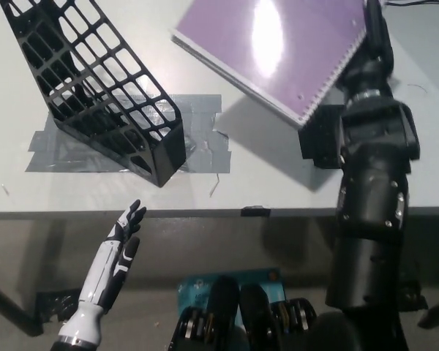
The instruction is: A shelf with a book inside it is placed on the center of the desk infront of the robot. The robot uses its right hand to grab the book, take it out and hand it to a person.
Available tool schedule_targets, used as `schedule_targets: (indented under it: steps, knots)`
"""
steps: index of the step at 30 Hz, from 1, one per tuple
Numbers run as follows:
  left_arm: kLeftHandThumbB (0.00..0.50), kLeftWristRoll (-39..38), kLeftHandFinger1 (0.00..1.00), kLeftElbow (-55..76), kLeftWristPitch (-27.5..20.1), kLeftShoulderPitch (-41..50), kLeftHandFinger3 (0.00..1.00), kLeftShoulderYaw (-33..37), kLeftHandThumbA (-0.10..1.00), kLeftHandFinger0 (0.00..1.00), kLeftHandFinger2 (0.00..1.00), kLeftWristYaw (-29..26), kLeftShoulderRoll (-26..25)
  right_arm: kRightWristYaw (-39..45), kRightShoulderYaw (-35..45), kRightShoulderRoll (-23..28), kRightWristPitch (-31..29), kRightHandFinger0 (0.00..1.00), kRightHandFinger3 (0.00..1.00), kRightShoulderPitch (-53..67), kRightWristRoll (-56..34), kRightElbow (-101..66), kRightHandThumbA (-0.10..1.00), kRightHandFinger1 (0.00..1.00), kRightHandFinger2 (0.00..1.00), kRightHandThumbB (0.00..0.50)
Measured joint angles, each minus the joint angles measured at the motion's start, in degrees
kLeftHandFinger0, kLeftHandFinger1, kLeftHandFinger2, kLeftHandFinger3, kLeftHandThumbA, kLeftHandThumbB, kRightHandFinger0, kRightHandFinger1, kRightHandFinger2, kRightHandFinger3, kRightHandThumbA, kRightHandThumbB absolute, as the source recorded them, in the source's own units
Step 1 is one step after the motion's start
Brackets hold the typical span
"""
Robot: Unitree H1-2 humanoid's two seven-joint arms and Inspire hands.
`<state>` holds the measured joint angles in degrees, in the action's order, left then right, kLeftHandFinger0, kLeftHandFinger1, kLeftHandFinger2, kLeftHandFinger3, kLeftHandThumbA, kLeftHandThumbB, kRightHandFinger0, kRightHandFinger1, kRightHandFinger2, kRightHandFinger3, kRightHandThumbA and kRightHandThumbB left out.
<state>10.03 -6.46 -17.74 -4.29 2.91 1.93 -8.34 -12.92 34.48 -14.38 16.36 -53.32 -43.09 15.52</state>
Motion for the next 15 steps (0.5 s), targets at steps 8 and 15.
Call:
schedule_targets:
  steps: [8, 15]
  knots:
    - [0.279, -0.1, 1.00, 0.0, -0.1, 0.2, 1.00, -0.1, 1.00, 1.00, 1.00, 0.0, 0.0, 0.6, 0.3, 1.7, -0.1, 0.00, 1.00, 4.0, -1.6, 6.9, -0.10, 0.30, 0.67, 0.000]
    - [0.291, -0.2, 1.00, 0.0, -0.1, 0.2, 1.00, -0.2, 1.00, 1.00, 1.00, 0.0, 0.0, 2.1, -1.1, 2.5, -1.3, 0.00, 1.00, 6.1, -1.5, 12.5, -0.10, 0.23, 0.59, 0.028]
